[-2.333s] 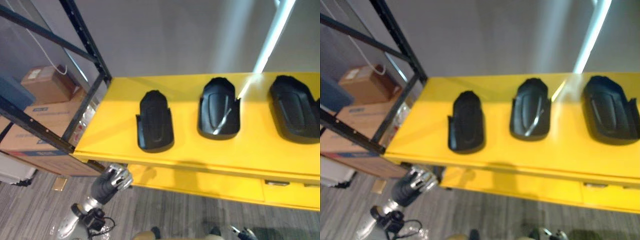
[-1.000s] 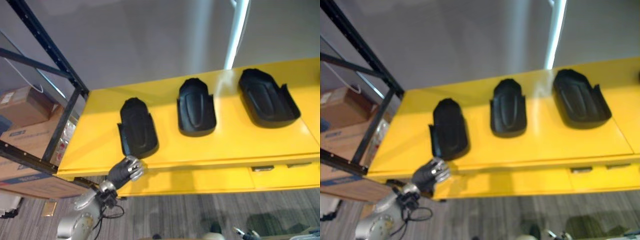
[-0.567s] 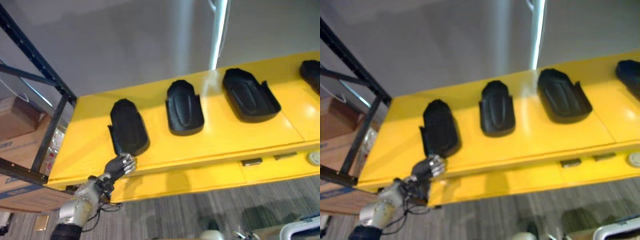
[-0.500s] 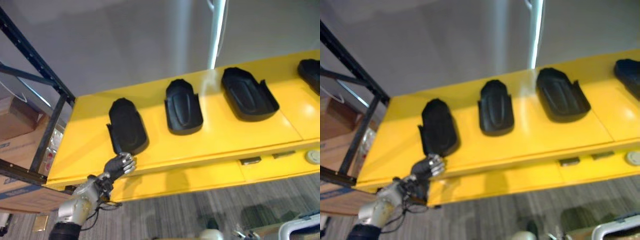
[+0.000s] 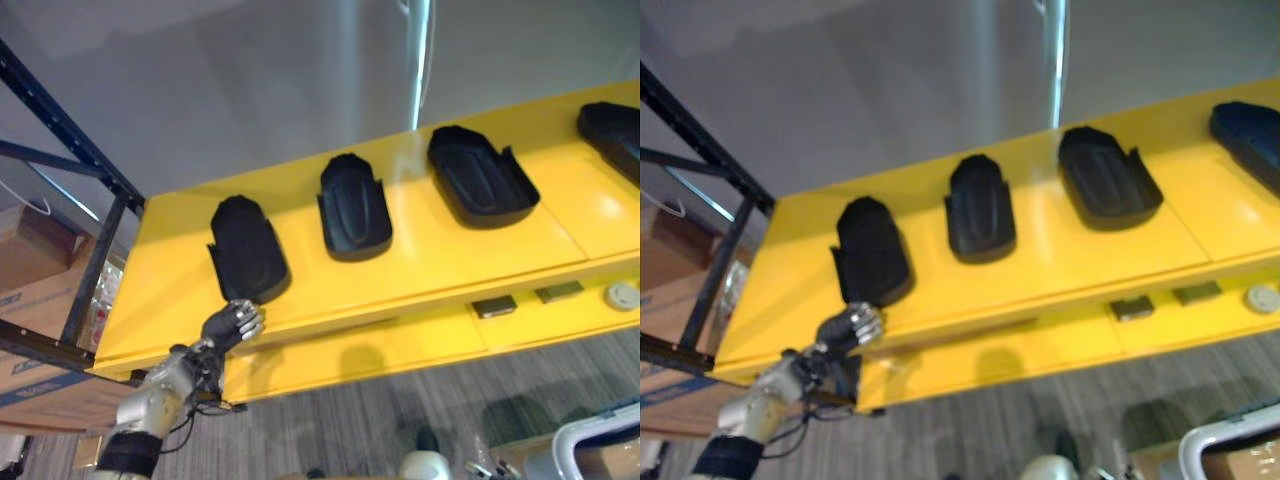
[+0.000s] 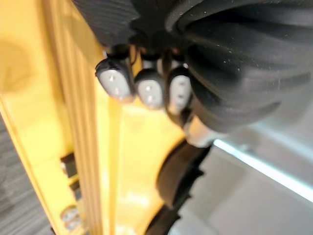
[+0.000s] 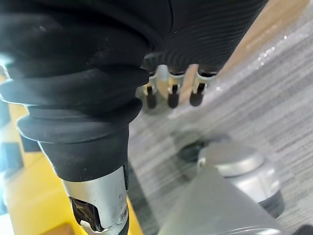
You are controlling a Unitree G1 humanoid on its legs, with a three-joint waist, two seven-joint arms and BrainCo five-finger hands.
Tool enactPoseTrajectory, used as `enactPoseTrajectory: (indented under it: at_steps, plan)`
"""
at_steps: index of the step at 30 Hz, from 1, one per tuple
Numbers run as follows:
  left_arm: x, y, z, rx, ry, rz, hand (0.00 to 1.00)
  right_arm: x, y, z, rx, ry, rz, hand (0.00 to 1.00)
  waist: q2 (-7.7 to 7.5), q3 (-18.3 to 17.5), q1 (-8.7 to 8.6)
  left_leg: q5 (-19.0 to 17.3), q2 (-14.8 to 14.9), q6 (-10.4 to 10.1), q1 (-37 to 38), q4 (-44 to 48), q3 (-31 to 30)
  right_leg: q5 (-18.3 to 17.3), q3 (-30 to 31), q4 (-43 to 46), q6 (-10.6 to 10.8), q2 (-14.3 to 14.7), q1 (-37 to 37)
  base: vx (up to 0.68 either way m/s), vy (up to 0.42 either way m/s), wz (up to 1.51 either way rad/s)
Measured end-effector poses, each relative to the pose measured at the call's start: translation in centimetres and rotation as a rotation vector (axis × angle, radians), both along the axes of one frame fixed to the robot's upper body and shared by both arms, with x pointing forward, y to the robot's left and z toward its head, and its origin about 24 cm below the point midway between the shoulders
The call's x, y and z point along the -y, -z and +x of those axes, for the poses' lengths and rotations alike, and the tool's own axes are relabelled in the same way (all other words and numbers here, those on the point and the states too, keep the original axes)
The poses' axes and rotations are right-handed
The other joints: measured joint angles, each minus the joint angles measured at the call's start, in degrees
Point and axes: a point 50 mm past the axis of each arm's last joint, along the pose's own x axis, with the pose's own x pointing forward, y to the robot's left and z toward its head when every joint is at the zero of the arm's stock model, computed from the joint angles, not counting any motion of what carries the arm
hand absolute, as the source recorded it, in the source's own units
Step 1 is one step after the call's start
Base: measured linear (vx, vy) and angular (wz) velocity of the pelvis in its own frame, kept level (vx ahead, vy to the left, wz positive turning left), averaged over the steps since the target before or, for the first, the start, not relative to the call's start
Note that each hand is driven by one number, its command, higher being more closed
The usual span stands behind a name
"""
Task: Walk over and take plastic housings, then place them on the shelf
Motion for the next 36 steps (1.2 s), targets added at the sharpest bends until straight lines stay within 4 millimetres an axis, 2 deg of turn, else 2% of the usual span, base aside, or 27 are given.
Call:
enactPoseTrajectory:
  at_steps: [8,19,22,24,25,26,29,32,36]
  plan:
    - [-0.6,-0.1,0.3,-0.001,-0.063,-0.057,1.00,-0.4,0.0,0.3,0.012,-0.019,0.003,0.00,-0.03,1.2,-0.24,-0.1,0.5,-0.2,-0.2,0.4,0.3,0.1,0.0,0.0,-0.1,0.4,-0.1,-0.02,-0.005,0.00]
    - [-0.8,-0.4,0.6,-0.063,-0.076,-0.307,1.00,-1.3,0.3,0.4,0.018,-0.026,0.035,0.00,-0.82,2.0,0.70,0.0,0.5,-0.3,-0.4,0.6,0.7,0.0,0.3,1.0,-0.3,0.3,-1.0,0.01,0.004,-0.01]
    - [-0.5,-0.7,0.9,-0.060,-0.047,-0.384,1.00,-1.3,0.2,0.6,0.018,-0.042,0.028,0.00,-0.79,3.4,0.81,0.1,0.5,-0.6,-0.4,1.4,0.7,-0.1,0.4,2.2,-0.4,0.3,-1.0,0.00,0.000,0.00]
    - [-0.2,-1.5,1.3,-0.013,-0.013,-0.441,1.00,-1.3,0.2,0.9,0.024,-0.050,0.026,0.00,-0.52,4.7,0.80,0.2,0.5,-0.6,-0.2,1.5,0.8,-0.4,0.6,3.0,-0.5,0.4,-1.4,-0.02,0.009,-0.04]
    - [-0.3,-2.1,1.7,0.017,-0.015,-0.462,1.00,-1.3,0.1,1.0,0.024,-0.054,0.025,0.00,-1.01,5.2,0.80,0.2,0.5,-0.6,-0.4,1.5,1.0,-0.4,0.8,3.3,-0.6,0.4,-1.8,-0.01,0.004,-0.14]
    - [-0.9,-3.3,2.5,0.070,-0.028,-0.477,1.00,-1.3,0.1,1.4,0.030,-0.063,0.021,0.00,-0.89,5.4,0.77,0.3,0.6,-0.4,-0.5,1.5,1.3,-0.5,1.5,3.7,-0.7,0.6,-2.3,0.00,0.001,-0.17]
    - [-1.0,-5.8,3.8,0.191,0.008,-0.539,1.00,-1.1,0.0,1.8,0.043,-0.055,0.018,0.00,-1.49,6.3,-0.48,0.4,0.7,-0.3,-0.7,1.6,1.3,-0.7,1.6,5.0,-0.7,0.6,-3.2,0.02,0.004,-0.06]
    - [0.3,-8.0,3.8,0.287,0.101,-0.534,1.00,-0.7,-0.1,1.4,0.031,-0.022,0.017,0.00,-1.48,6.4,-1.40,0.5,0.4,-0.2,-0.8,1.8,1.4,-2.0,2.1,7.2,-0.5,0.3,-4.4,0.07,0.019,-0.04]
    - [1.1,-10.3,3.4,0.412,0.159,-0.530,1.00,-0.8,0.0,1.3,0.016,-0.018,0.025,0.00,-1.51,6.4,-1.60,0.4,-0.1,-0.1,-0.5,3.5,1.2,-4.7,2.1,11.1,-0.4,-0.7,-5.0,0.05,0.011,0.02]
